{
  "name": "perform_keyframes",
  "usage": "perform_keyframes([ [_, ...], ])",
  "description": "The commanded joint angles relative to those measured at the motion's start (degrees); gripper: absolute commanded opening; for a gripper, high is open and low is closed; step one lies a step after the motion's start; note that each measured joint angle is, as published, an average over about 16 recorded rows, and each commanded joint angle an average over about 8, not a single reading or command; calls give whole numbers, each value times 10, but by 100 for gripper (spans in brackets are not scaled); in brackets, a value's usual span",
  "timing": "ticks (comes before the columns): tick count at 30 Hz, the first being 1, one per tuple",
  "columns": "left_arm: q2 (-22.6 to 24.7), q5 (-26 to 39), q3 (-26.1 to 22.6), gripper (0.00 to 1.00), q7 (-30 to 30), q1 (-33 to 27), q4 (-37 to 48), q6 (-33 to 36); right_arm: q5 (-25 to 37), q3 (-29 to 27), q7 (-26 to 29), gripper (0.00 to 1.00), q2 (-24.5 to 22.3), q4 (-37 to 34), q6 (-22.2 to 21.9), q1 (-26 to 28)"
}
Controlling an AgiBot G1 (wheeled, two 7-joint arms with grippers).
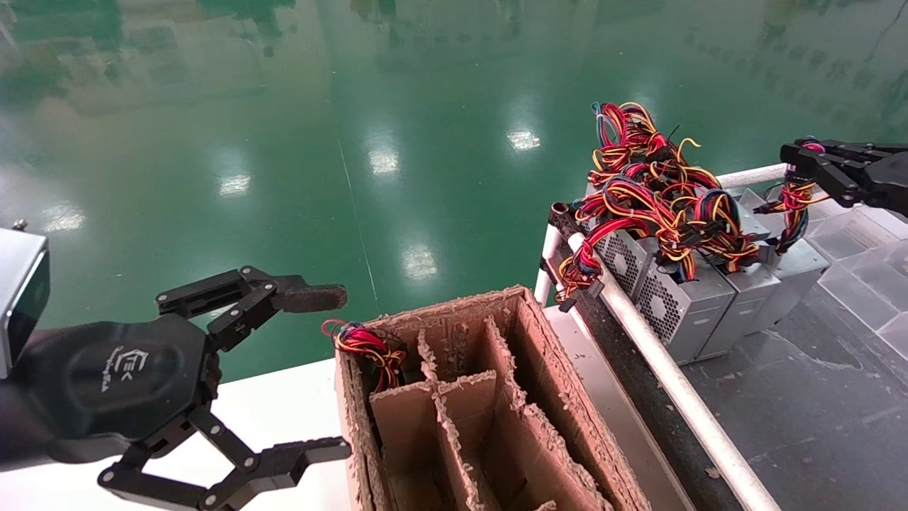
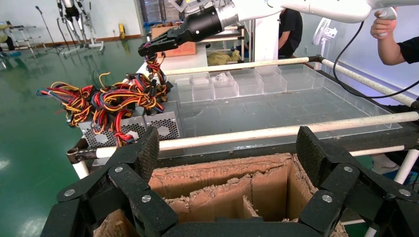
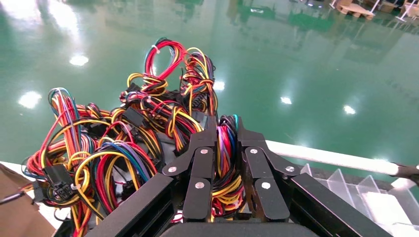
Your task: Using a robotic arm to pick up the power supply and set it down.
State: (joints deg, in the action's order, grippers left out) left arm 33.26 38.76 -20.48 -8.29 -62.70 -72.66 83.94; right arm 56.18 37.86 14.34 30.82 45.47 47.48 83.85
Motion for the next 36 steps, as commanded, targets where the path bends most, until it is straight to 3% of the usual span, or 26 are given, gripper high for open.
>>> perform_keyframes([
  [1,0,0,0,100,0,0,0,0,-3,-1,-5,100,4,-11,9,5],
  [13,0,0,0,100,0,0,0,0,-11,-7,-17,100,-6,-38,20,3],
  [25,0,0,0,100,0,0,0,0,-30,-22,-12,100,-25,3,7,-7],
  [36,0,0,0,100,0,0,0,0,-117,-80,-62,100,-29,71,30,-37],
])
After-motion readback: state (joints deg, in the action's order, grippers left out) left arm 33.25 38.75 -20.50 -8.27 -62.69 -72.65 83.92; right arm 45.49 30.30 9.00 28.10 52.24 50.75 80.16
